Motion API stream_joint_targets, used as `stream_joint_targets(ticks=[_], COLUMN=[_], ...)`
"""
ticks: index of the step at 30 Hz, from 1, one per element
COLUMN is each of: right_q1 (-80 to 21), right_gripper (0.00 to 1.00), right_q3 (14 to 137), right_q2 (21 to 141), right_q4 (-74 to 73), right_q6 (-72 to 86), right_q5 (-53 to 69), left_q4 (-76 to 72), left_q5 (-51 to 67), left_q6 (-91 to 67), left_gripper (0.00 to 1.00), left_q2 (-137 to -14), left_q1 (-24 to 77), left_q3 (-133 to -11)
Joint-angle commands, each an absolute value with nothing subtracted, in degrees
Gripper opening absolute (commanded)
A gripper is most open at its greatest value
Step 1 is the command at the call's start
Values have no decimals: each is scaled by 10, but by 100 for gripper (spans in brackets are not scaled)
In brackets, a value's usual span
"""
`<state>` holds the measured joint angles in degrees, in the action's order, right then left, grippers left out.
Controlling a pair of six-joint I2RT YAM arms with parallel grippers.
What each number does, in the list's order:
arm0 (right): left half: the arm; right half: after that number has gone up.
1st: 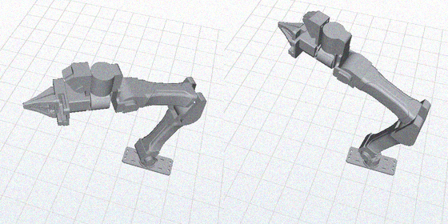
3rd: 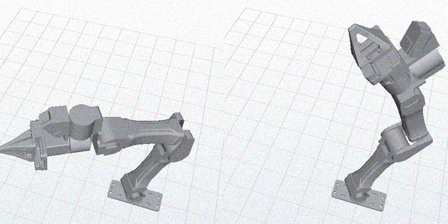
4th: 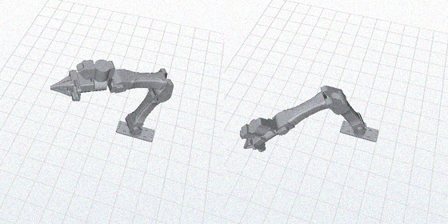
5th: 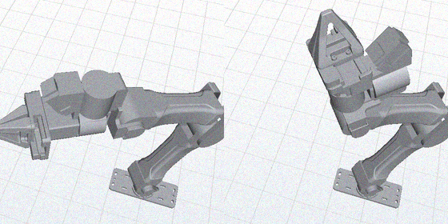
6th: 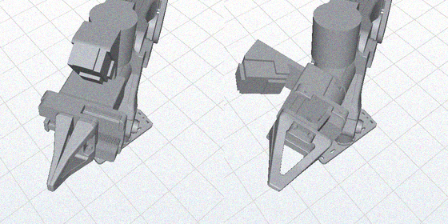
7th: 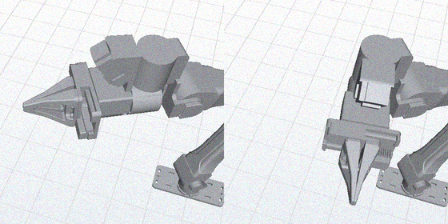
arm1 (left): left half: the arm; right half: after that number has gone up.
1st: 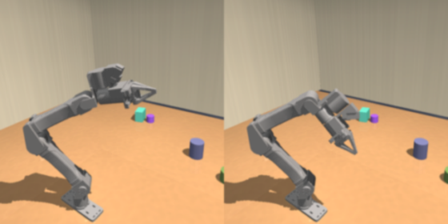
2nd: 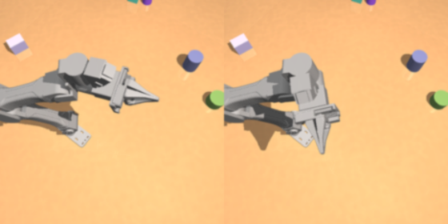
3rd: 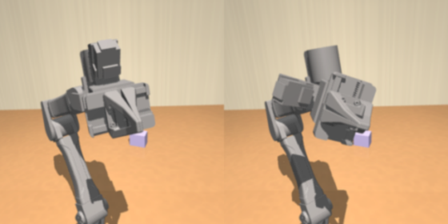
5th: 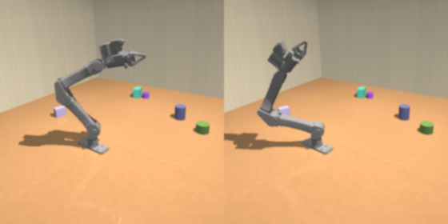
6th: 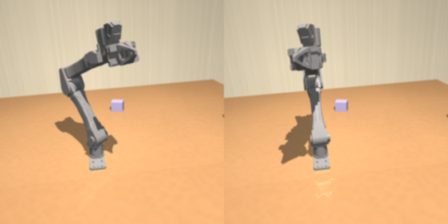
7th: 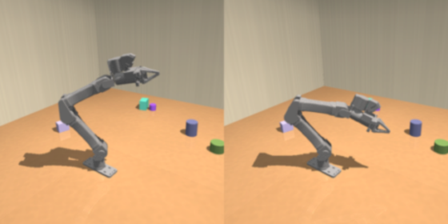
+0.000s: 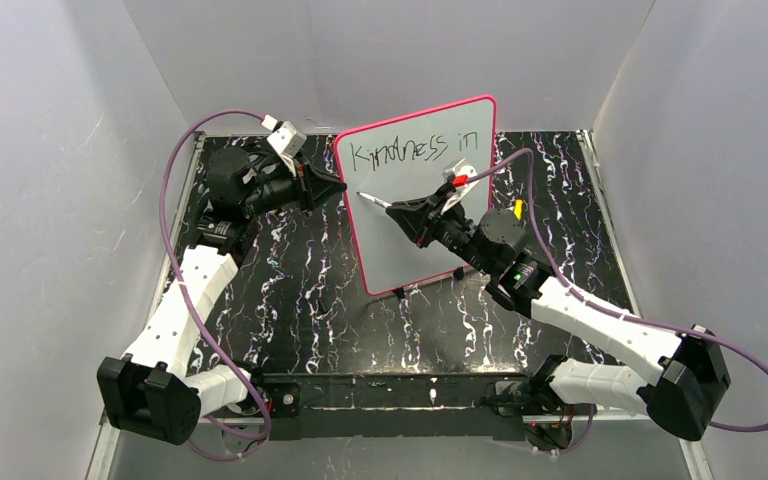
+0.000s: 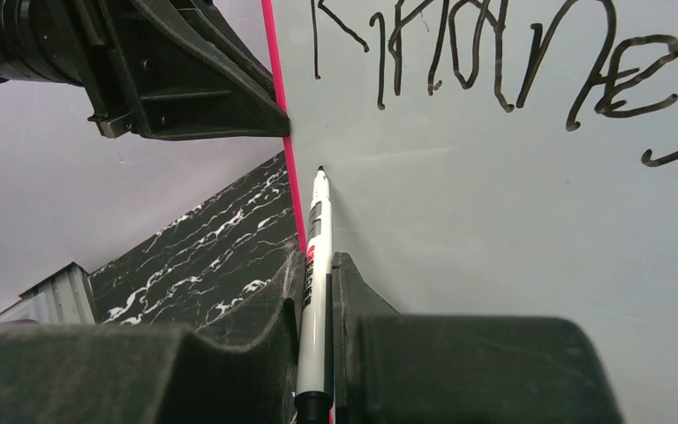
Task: Write a sentence on the whiteboard
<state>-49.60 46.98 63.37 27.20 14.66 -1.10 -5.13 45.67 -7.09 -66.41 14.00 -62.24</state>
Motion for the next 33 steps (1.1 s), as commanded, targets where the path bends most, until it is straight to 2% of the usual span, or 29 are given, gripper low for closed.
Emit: stream_joint_targets(ticks=[1, 6, 14, 22, 33], right_q1=[-499, -499, -500, -499, -500], right_gripper=[1, 1, 1, 1, 1], right_q3=[468, 457, 438, 440, 442], right_q2=[633, 626, 612, 593, 610], right_q4=[313, 283, 251, 299, 336], right_q6=[146, 149, 152, 166, 156], right_q5=[-35, -81, -88, -47, -75], left_q4=[-31, -31, -31, -31, -31], left_q5=[476, 476, 477, 478, 478], left_q6=[-67, -67, -67, -68, -68], left_gripper=[0, 0, 0, 0, 0], left_q2=[-651, -652, -652, -654, -653], left_q1=[144, 144, 144, 143, 144], left_q3=[-614, -613, -614, -615, -614])
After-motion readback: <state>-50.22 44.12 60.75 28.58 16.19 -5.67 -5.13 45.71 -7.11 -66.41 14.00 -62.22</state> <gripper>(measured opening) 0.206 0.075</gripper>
